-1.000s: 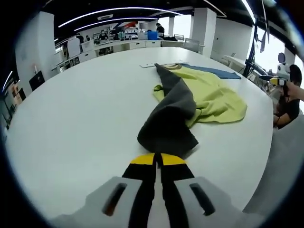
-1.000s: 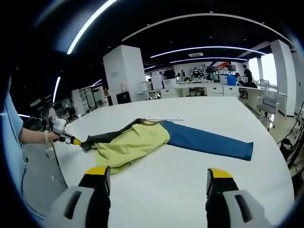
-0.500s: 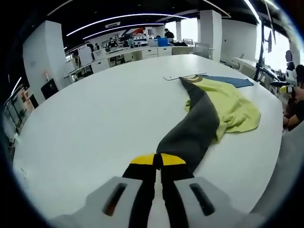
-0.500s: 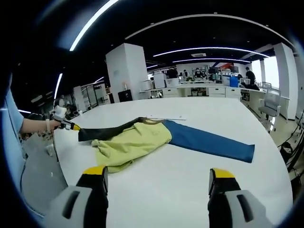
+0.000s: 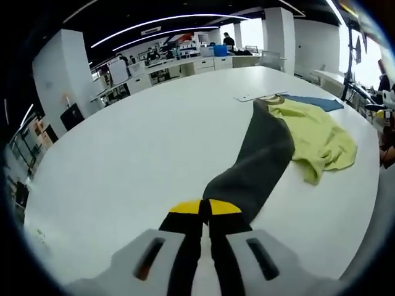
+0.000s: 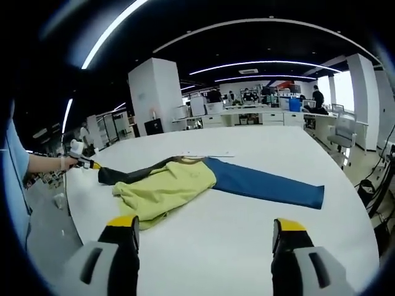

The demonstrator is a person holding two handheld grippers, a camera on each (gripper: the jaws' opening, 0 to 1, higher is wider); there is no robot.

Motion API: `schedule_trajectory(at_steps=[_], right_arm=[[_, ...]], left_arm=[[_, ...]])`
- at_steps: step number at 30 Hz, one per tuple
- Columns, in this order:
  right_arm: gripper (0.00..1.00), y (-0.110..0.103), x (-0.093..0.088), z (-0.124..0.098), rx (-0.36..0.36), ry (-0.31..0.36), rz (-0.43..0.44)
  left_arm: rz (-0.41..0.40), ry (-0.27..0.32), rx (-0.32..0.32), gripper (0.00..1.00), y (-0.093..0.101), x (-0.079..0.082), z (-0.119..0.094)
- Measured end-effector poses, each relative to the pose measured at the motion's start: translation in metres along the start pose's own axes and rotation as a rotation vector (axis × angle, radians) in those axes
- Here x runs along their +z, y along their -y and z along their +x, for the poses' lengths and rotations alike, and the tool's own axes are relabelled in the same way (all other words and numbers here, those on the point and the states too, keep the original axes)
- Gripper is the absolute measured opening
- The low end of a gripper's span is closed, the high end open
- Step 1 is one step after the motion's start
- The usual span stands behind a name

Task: Fold the garment on the visible template until the final outline fits inside the template.

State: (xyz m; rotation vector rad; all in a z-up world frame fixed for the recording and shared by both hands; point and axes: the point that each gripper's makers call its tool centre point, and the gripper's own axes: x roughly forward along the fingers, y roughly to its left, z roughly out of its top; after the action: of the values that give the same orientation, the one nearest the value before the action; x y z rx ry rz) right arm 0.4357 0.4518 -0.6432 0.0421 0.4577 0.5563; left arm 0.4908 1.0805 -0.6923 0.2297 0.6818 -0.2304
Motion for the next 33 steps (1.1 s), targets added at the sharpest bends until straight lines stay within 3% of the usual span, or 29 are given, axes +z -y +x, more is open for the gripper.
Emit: schedule_trajectory(at_steps=[5,16,29,33], right_arm=[[0.91,-0.001,0.006,-0.003,-0.017,-0.002,-0.012],[0.91,0.003,-0.002,-0.014,-0.068,-0.026,0.002],[0.91,0.009,-0.005,-0.019,-0.117,-0.049,0.024],[0.91,0.009,-0.003,-0.017,-0.123,-0.059,0.023]], left_arm=[[0.009,-0.017,0.004,0.0,-0.013,-0.007,0.013],[-0.002,-0.058,0.012,0.0,-0.047,-0.026,0.035],[-0.021,-0.104,0.026,0.0,-0.077,-0.033,0.065],[0.013,-0.121,0.027,0.0,-0.088,-0.031,0.077]])
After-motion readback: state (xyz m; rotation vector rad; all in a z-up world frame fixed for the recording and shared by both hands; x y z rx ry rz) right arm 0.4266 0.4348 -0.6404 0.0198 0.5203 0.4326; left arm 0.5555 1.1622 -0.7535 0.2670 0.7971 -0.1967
